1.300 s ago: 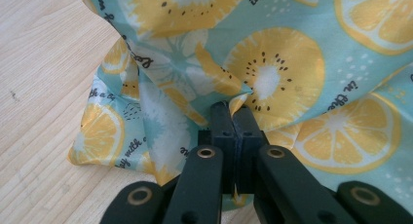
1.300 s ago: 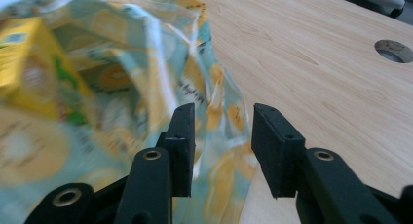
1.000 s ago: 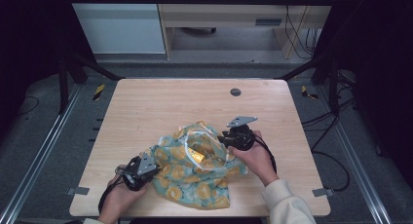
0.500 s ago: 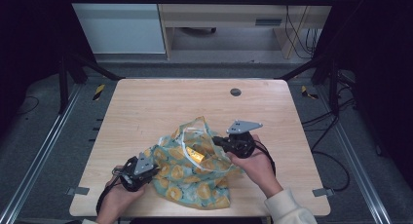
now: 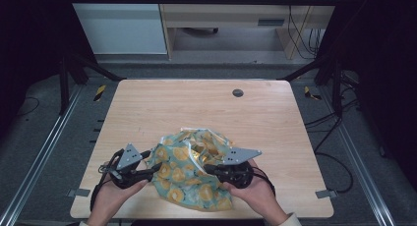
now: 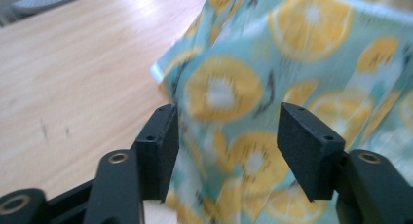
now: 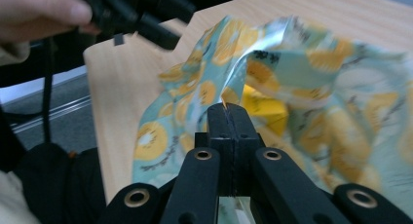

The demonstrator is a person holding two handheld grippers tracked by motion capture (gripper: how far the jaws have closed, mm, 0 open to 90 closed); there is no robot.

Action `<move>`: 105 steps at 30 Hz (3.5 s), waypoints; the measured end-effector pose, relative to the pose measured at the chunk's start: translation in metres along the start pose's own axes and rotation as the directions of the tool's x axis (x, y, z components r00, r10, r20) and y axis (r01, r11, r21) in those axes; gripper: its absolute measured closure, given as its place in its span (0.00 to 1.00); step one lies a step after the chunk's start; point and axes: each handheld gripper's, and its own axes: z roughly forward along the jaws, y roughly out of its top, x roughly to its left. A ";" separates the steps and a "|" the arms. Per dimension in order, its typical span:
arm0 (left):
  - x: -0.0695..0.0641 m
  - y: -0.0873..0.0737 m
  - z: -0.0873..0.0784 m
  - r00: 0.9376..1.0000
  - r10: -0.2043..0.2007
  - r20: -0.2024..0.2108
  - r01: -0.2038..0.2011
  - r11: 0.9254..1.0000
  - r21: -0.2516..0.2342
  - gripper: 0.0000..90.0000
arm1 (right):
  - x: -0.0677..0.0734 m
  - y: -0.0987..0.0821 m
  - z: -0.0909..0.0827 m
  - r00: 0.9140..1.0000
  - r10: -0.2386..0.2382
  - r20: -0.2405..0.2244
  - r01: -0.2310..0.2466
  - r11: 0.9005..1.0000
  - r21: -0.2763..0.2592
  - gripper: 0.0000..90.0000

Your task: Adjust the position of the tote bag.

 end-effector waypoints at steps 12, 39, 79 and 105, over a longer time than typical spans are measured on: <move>-0.023 0.055 0.016 0.996 0.040 0.076 -0.038 0.999 -0.028 0.35 | 0.016 -0.016 0.011 0.998 -0.017 -0.058 0.020 0.998 0.051 1.00; -0.035 0.072 0.058 0.992 0.067 0.102 -0.074 0.995 0.066 0.99 | 0.020 -0.027 0.021 0.997 -0.056 -0.055 0.062 0.992 0.113 1.00; -0.043 -0.037 0.019 0.957 0.209 0.199 -0.237 0.963 0.125 1.00 | 0.010 -0.047 0.018 0.997 -0.079 0.027 0.071 0.972 0.222 1.00; -0.026 -0.049 0.021 0.984 0.130 0.119 -0.155 0.959 0.238 1.00 | 0.004 -0.056 0.013 0.996 -0.085 0.035 0.069 0.944 0.323 1.00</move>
